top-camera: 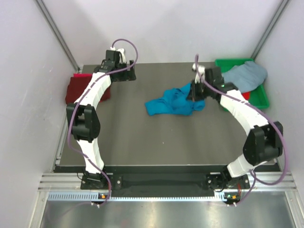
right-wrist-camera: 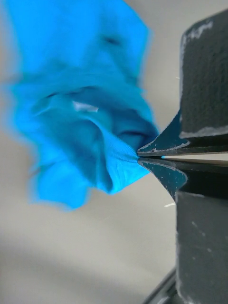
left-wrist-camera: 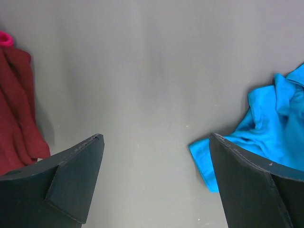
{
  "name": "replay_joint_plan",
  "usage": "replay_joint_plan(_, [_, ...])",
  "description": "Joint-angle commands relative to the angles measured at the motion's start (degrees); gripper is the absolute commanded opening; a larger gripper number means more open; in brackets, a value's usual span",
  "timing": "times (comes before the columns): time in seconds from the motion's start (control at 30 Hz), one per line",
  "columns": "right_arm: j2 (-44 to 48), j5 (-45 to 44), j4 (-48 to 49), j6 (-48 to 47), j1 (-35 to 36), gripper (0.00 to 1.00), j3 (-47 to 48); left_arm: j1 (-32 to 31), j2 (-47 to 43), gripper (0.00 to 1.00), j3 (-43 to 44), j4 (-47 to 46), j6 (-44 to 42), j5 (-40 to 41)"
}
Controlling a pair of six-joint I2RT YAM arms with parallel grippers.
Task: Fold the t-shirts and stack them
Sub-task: Flatten the tshirt out
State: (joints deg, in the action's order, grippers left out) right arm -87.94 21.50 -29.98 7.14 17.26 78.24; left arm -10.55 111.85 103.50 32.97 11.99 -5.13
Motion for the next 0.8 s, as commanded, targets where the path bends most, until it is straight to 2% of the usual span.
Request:
replay_joint_plan(0.0, [-1.97, 0.23, -4.91, 0.69, 0.59, 0.0, -7.2, 0.26, -0.05, 0.96, 2.49, -1.86, 0.75, -1.47])
replay_joint_plan(0.17, [-3.37, -5.05, -4.92, 1.21, -4.24, 0.0, -8.54, 0.26, -1.29, 0.96, 1.7, -1.51, 0.49, -1.47])
replay_joint_plan(0.4, [-8.11, -15.24, -5.44, 1.48, -20.12, 0.0, 0.23, 0.26, -2.43, 0.96, -0.05, -1.42, -0.03, -0.68])
replay_joint_plan(0.53, [-9.53, -15.79, -6.23, 0.07, -23.67, 0.0, 2.27, 0.26, -2.34, 0.96, -0.23, -1.51, -0.12, -0.76])
replay_joint_plan(0.57, [-9.79, -15.09, -6.23, -0.71, -23.67, 0.04, 1.57, 0.26, -2.25, 0.96, -0.23, -1.68, -0.04, -0.85])
replay_joint_plan(0.6, [-9.62, -15.08, -5.89, -0.72, -23.41, 0.18, 1.05, 0.26, -2.17, 0.96, -0.06, -1.68, 0.05, -0.85])
replay_joint_plan(0.63, [-9.44, -14.65, -4.84, -0.81, -23.06, 0.33, 0.52, 0.26, -1.9, 0.96, 0.29, -1.77, 0.23, -1.03])
replay_joint_plan(0.67, [-9.18, -13.94, -4.31, -1.24, -21.84, 0.56, 0.95, 0.26, -1.73, 0.96, 0.47, -1.86, 0.32, -1.11])
replay_joint_plan(0.73, [-9.26, -13.5, -2.47, -2.21, -19.9, 0.72, 2.79, 0.26, -1.55, 0.96, 0.73, -1.86, 0.32, -1.29])
replay_joint_plan(0.77, [-10.22, -12.8, -1.85, -3.78, -17.72, 0.75, 5.84, 0.26, -1.55, 0.96, 0.73, -1.86, 0.23, -1.29])
